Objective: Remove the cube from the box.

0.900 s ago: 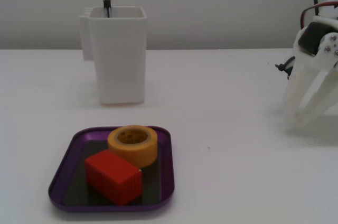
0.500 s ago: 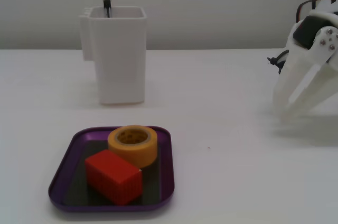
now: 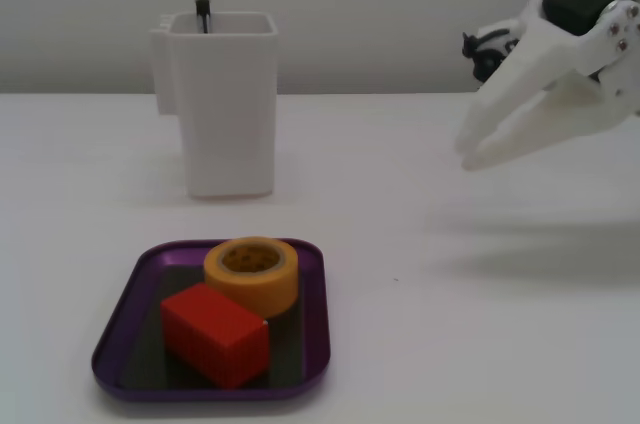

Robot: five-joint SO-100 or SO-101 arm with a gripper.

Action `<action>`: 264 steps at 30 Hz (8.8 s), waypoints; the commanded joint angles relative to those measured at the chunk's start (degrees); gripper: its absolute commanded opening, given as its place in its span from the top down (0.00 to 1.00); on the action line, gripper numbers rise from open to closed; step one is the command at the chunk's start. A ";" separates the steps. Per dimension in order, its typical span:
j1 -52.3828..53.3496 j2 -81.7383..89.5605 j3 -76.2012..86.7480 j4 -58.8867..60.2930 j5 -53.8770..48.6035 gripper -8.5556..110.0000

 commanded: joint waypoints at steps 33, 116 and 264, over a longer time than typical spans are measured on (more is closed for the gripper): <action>-13.54 -98.44 -84.99 13.27 8.09 0.73; -5.45 -88.51 -84.73 29.71 21.36 0.93; 6.50 3.25 7.29 16.96 21.80 0.93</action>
